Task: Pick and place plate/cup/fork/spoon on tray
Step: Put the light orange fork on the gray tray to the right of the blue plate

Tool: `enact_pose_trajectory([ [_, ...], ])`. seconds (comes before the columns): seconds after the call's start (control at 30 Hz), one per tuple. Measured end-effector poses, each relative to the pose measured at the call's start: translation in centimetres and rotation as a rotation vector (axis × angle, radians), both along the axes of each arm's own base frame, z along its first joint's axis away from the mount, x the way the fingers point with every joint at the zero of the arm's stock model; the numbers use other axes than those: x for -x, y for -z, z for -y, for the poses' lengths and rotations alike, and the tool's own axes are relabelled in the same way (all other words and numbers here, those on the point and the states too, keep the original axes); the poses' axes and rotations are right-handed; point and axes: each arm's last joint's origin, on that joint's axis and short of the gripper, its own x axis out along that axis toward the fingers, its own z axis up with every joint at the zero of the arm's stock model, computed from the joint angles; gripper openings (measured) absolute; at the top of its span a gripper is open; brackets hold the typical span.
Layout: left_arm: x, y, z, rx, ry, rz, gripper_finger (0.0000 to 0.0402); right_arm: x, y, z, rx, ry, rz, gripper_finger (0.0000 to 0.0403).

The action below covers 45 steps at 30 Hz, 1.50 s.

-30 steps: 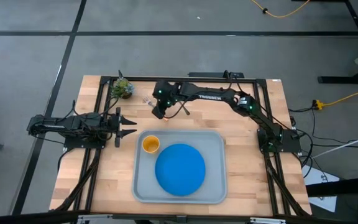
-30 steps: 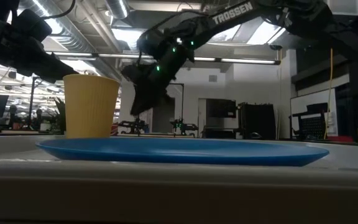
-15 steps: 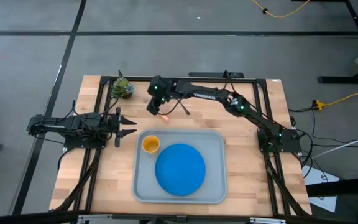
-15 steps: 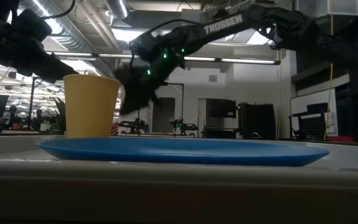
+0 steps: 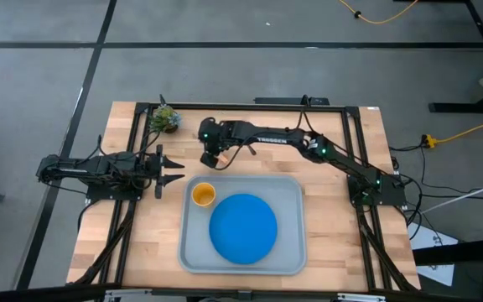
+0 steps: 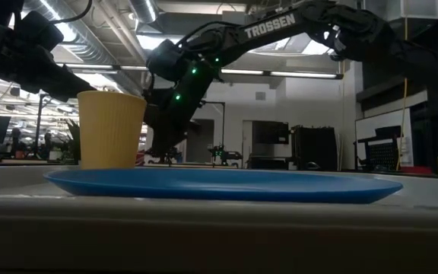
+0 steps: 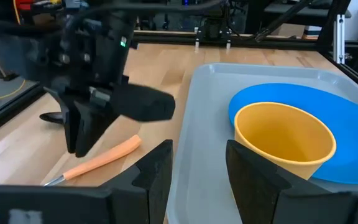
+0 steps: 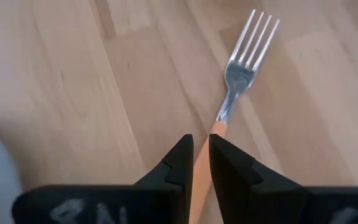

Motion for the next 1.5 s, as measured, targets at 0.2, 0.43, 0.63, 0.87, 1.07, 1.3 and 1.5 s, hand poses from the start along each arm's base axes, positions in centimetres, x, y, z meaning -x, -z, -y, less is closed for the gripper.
enact_pose_trajectory([
  [0.2,0.0,0.0,0.0,0.000,0.000,0.001,0.0143,-0.5,0.9,-0.5,-0.022,0.036,0.024,0.0057],
  [0.43,0.0,0.0,0.0,0.000,0.000,0.001,0.0143,-0.2,1.1,-0.1,-0.077,0.172,0.028,0.0057],
  [0.63,0.0,0.0,0.0,0.000,0.000,0.000,0.0143,-0.2,1.1,0.0,-0.075,0.196,0.035,0.0059],
  [0.87,0.0,0.0,0.0,0.000,0.000,0.000,0.0143,-0.2,1.0,0.1,-0.062,0.194,0.035,0.0104],
  [1.07,0.0,0.0,0.0,0.000,-0.001,0.001,0.0143,-0.2,1.1,0.0,-0.039,0.157,0.014,0.0111],
  [1.3,0.0,0.0,0.0,0.000,-0.001,0.001,0.0143,0.0,3.4,0.0,-0.047,0.163,-0.033,0.0112],
  [1.5,0.0,0.0,0.0,0.000,-0.001,0.000,0.0143,0.2,4.0,0.0,-0.053,0.182,-0.043,0.0112],
])
